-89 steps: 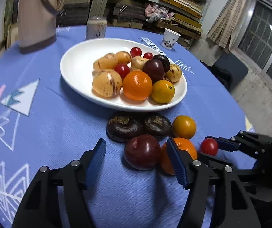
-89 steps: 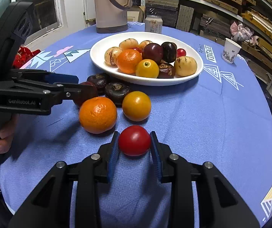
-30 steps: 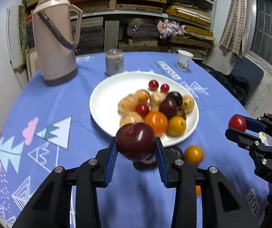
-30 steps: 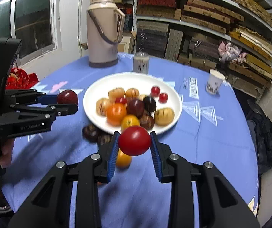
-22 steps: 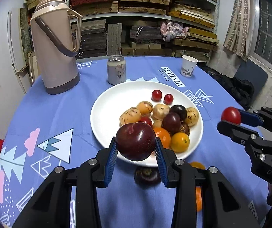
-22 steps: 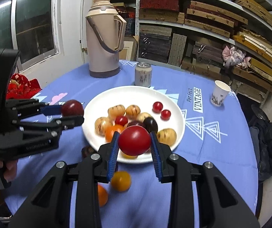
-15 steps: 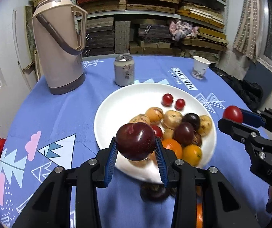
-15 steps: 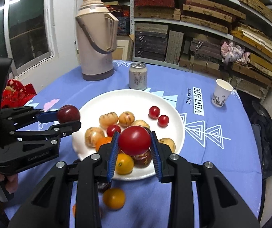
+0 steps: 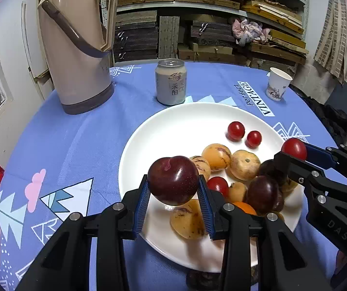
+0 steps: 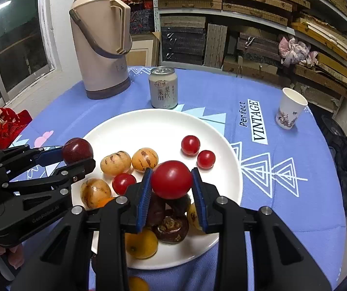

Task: Organize fruits
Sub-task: 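Carry the red tomato and plum onto the white plate, opening both tools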

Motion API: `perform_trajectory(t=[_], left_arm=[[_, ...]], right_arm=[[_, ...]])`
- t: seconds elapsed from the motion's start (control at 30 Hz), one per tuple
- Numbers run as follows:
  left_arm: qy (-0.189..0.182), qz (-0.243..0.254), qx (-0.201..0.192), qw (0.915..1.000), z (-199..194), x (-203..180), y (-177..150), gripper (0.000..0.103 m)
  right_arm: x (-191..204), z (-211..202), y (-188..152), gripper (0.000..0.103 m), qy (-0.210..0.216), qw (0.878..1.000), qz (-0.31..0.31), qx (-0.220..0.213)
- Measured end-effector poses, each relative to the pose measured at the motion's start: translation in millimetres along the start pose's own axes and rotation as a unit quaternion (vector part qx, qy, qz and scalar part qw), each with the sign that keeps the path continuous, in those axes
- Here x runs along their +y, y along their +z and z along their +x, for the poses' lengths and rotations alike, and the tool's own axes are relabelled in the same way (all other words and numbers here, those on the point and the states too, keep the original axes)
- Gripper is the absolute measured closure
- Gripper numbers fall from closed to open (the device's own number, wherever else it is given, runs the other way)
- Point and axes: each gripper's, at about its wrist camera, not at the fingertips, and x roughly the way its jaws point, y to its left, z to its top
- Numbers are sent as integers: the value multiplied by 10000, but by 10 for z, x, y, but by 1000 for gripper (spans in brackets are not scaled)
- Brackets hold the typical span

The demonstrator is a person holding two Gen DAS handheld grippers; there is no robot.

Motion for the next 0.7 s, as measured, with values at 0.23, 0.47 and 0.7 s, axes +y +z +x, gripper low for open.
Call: perform_trajectory(t=[0.23, 0.47, 0.7], left_arm=[[-15, -94, 102, 9999, 100, 40, 33, 63], [-31, -74, -152, 9999, 11, 7, 47, 36], [-75, -176, -255, 9995, -134, 60, 41, 33]], right_arm=[[-34, 91, 25, 71, -19, 9999, 114, 40], [-35, 129, 25, 60, 26, 9998, 221, 14], [-64, -81, -82, 58, -34, 9997, 209, -123]])
